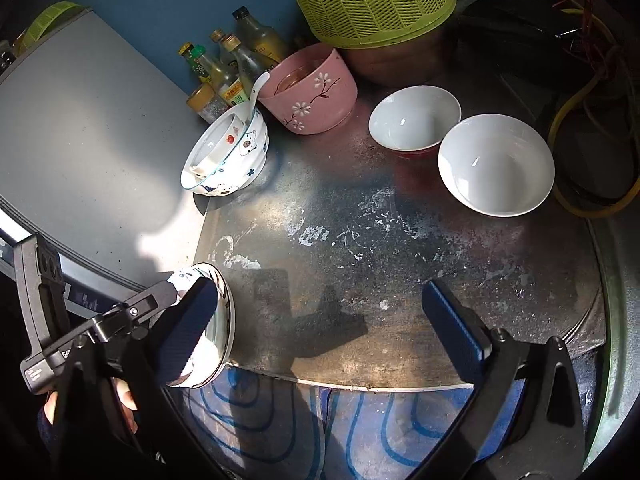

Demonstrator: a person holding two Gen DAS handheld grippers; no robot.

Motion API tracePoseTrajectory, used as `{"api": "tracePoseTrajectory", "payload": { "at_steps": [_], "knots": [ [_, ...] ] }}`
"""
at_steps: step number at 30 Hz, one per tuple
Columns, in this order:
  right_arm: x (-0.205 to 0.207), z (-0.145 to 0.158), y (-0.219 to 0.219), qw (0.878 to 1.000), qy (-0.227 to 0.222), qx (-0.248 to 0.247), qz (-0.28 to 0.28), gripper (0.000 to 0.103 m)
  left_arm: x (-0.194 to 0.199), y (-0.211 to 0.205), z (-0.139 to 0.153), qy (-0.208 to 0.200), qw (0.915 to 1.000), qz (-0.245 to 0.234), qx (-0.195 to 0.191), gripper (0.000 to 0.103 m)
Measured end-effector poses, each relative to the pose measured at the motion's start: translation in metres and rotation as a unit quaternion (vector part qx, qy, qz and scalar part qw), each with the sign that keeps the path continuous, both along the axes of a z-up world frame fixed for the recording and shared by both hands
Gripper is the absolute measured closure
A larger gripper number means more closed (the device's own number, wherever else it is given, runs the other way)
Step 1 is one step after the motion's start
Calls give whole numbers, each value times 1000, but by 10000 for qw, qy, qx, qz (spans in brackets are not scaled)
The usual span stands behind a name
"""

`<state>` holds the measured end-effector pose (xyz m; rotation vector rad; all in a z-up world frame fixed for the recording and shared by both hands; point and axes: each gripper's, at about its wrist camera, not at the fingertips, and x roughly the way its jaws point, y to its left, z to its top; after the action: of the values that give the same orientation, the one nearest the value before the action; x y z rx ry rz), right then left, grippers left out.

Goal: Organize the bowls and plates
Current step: 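Withdraw both grippers toward the remaining red-outside bowls by the wok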

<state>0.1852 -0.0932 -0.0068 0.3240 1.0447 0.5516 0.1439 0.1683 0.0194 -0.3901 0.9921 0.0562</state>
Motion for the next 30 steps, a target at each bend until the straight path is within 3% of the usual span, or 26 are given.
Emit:
{"api": "tracePoseTrajectory", "payload": {
  "at_steps": [16,30],
  "knots": [
    [19,-17,-74,9944,213,11,-1034,0,65,-66,-18,117,9954,-931,-203,1],
    [36,-34,-112,9870,320,-55,-1576,2,107,-109,-38,264,9895,-1385,-307,1]
  ]
}}
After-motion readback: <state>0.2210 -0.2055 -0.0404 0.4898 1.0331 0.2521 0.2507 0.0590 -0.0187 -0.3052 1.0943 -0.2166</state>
